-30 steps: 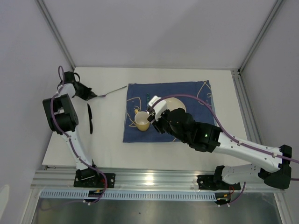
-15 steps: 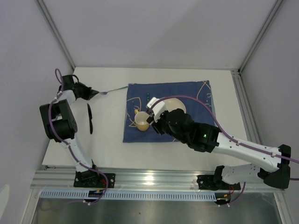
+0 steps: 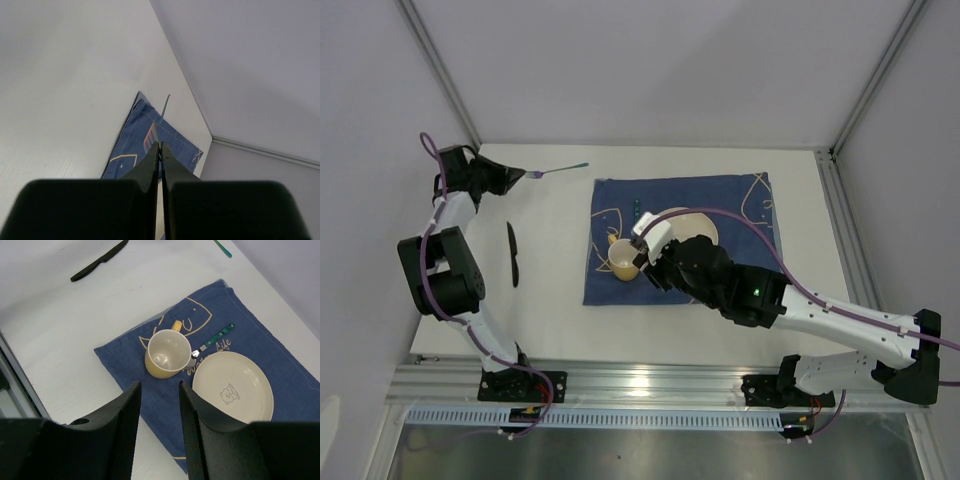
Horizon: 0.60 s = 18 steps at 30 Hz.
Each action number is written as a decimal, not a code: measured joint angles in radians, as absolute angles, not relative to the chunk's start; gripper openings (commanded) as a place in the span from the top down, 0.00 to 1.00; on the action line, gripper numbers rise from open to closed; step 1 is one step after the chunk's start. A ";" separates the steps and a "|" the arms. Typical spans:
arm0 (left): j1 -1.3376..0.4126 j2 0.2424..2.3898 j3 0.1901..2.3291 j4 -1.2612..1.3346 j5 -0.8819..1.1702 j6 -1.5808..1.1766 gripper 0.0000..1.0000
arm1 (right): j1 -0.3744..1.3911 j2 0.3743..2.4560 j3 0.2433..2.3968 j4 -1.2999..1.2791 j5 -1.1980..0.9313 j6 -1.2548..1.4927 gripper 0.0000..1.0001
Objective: Set the dinner table for one person
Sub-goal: Pick up the fork at the center of the board.
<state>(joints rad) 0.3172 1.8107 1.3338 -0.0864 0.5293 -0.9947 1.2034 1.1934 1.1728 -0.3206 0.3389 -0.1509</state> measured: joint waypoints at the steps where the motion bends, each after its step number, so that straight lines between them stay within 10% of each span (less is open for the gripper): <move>1: 0.317 1.808 1.334 -0.084 0.531 -0.997 1.00 | 1.203 1.193 1.171 -0.320 0.339 -0.151 0.59; 18: 0.285 1.673 1.228 0.022 0.607 -1.113 1.00 | 1.115 1.270 1.103 -0.215 0.382 -0.149 0.54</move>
